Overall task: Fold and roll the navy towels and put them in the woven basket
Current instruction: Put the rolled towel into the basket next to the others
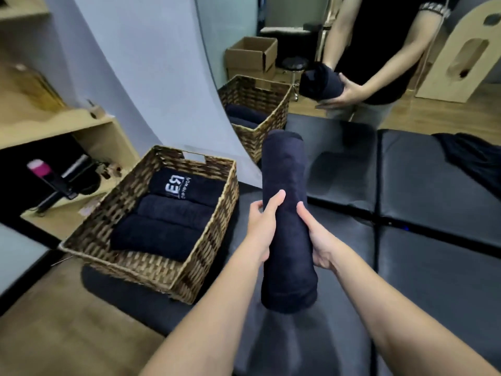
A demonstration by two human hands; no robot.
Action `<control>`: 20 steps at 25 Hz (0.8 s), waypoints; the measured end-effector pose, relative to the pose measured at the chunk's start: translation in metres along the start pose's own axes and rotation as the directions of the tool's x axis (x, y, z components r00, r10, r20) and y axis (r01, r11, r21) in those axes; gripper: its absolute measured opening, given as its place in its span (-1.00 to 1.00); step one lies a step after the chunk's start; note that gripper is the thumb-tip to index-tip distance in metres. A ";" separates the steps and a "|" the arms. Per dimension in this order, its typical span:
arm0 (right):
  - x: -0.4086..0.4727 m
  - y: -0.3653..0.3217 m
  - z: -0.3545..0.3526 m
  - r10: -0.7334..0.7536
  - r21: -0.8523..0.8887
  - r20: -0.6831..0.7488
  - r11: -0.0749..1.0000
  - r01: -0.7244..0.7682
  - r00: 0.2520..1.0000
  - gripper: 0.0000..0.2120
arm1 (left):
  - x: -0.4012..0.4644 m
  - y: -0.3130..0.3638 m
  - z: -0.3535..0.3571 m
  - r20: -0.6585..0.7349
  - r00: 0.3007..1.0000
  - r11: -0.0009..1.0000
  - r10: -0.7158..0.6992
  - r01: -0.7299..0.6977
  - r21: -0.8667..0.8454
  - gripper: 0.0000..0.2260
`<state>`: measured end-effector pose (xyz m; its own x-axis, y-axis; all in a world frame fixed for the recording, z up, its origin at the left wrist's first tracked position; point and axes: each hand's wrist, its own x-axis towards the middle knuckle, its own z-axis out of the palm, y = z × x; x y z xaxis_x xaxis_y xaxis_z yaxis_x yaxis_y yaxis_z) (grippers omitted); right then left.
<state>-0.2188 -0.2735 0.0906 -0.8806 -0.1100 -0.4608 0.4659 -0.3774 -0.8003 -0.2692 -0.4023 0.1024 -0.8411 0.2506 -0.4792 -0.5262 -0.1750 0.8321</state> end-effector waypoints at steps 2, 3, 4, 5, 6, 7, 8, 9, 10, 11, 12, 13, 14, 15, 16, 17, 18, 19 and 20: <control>-0.001 -0.010 0.039 -0.021 -0.017 0.066 1.000 0.023 0.998 -0.17 | -0.017 0.026 -0.027 -0.005 0.998 0.997 0.067 -0.067 -0.040 -0.32; -0.001 -0.013 0.059 -0.044 -0.011 0.086 0.999 0.046 0.995 -0.16 | -0.025 0.038 -0.040 -0.023 0.995 0.995 0.096 -0.097 -0.037 -0.34; 0.000 -0.015 0.079 -0.068 -0.012 0.099 0.997 0.070 0.993 -0.19 | -0.032 0.050 -0.054 -0.040 0.992 0.992 0.118 -0.120 -0.028 -0.37; 0.002 -0.016 0.102 -0.102 -0.036 0.099 0.994 0.106 0.990 -0.26 | -0.039 0.063 -0.071 -0.055 0.988 0.989 0.144 -0.145 -0.018 -0.41; 0.004 -0.018 0.125 -0.133 -0.059 0.093 0.989 0.139 0.987 -0.31 | -0.046 0.075 -0.088 -0.062 0.983 0.985 0.171 -0.172 -0.012 -0.44; 0.005 -0.019 0.149 -0.163 -0.091 0.090 0.981 0.171 0.982 -0.34 | -0.054 0.089 -0.106 -0.066 0.978 0.980 0.199 -0.200 -0.005 -0.46; 0.005 -0.020 0.172 -0.188 -0.120 0.087 0.973 0.198 0.978 -0.36 | -0.061 0.100 -0.123 -0.067 0.972 0.974 0.227 -0.227 0.009 -0.46; 0.005 -0.021 0.191 -0.213 -0.153 0.086 0.963 0.224 0.973 -0.38 | -0.067 0.110 -0.136 -0.072 0.965 0.967 0.254 -0.252 0.031 -0.45; 0.003 -0.020 0.211 -0.235 -0.180 0.082 0.952 0.247 0.968 -0.40 | -0.072 0.118 -0.152 -0.079 0.956 0.959 0.282 -0.278 0.054 -0.43; 0.003 -0.018 0.227 -0.256 -0.210 0.077 0.941 0.267 0.964 -0.41 | -0.077 0.126 -0.167 -0.082 0.948 0.951 0.308 -0.302 0.070 -0.41; 0.003 -0.015 0.240 -0.271 -0.241 0.072 0.929 0.281 0.960 -0.38 | -0.081 0.133 -0.179 -0.083 0.941 0.944 0.328 -0.323 0.072 -0.40; 0.004 -0.011 0.250 -0.284 -0.277 0.074 0.915 0.293 0.956 -0.32 | -0.085 0.141 -0.191 -0.076 0.937 0.940 0.340 -0.335 0.071 -0.40; 0.004 -0.007 0.259 -0.294 -0.317 0.080 0.898 0.304 0.952 -0.26 | -0.091 0.149 -0.202 -0.057 0.936 0.936 0.348 -0.344 0.073 -0.40; 0.004 -0.002 0.267 -0.309 -0.369 0.079 0.874 0.316 0.948 -0.22 | -0.096 0.157 -0.212 -0.038 0.938 0.937 0.344 -0.340 0.078 -0.39; 0.004 0.002 0.276 -0.333 -0.426 0.073 0.842 0.331 0.940 -0.23 | -0.101 0.165 -0.222 -0.024 0.941 0.940 0.337 -0.334 0.076 -0.37; 0.004 0.007 0.282 -0.362 -0.477 0.069 0.806 0.350 0.930 -0.30 | -0.105 0.171 -0.231 -0.019 0.941 0.939 0.338 -0.336 0.069 -0.38; 0.004 0.010 0.289 -0.396 -0.520 0.071 0.769 0.373 0.916 -0.37 | -0.108 0.177 -0.238 -0.022 0.937 0.936 0.348 -0.347 0.062 -0.42; 0.004 0.012 0.294 -0.433 -0.558 0.084 0.726 0.402 0.898 -0.42 | -0.111 0.183 -0.245 -0.025 0.932 0.932 0.360 -0.359 0.051 -0.45; 0.004 0.012 0.298 -0.468 -0.596 0.105 0.677 0.432 0.877 -0.44 | -0.113 0.188 -0.249 -0.030 0.929 0.929 0.370 -0.368 0.043 -0.47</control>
<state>-0.2424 -0.5528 0.1930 -0.9998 -0.0169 0.0106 -0.0144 0.2451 -0.9694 -0.3043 -0.7007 0.2428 -0.9794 0.1399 -0.1458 -0.1738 -0.2143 0.9612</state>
